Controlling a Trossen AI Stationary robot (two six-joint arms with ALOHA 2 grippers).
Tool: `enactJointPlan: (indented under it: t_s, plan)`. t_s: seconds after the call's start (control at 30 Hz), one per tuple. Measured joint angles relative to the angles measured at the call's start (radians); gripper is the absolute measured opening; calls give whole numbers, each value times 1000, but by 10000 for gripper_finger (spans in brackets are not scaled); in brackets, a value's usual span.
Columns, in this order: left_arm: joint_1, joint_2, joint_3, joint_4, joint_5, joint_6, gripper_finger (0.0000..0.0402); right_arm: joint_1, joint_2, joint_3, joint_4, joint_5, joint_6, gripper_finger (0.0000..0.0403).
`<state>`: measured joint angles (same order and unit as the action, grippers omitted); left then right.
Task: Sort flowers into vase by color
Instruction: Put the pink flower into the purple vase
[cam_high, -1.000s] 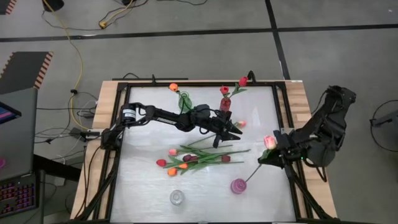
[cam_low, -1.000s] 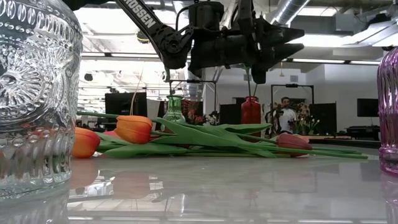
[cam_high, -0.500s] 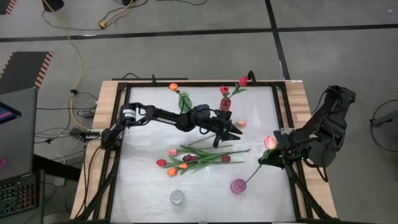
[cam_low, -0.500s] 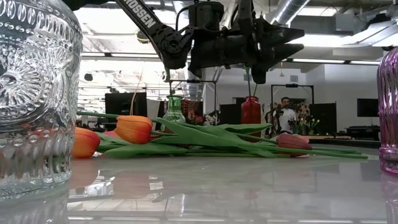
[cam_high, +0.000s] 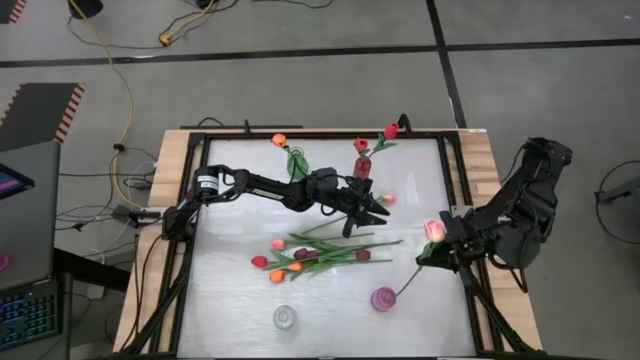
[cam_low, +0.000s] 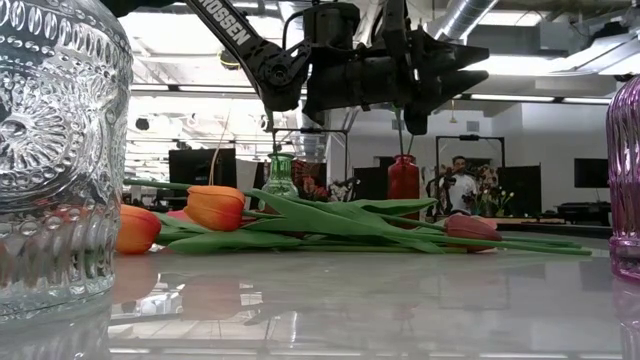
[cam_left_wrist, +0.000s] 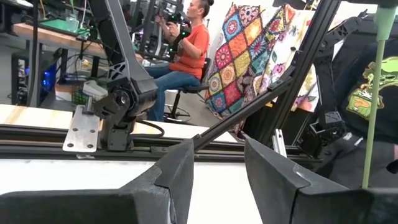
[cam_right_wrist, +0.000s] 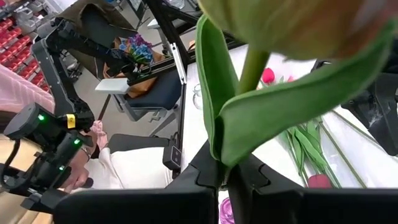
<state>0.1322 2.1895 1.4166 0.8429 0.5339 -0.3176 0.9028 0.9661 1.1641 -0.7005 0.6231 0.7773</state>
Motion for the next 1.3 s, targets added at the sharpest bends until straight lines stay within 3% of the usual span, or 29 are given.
enactJointPlan:
  t_s: [1.3]
  plan:
    - [-4, 0, 0, 0, -11, 0, 130, -28, -23, 0, -28, 0, -31, 40]
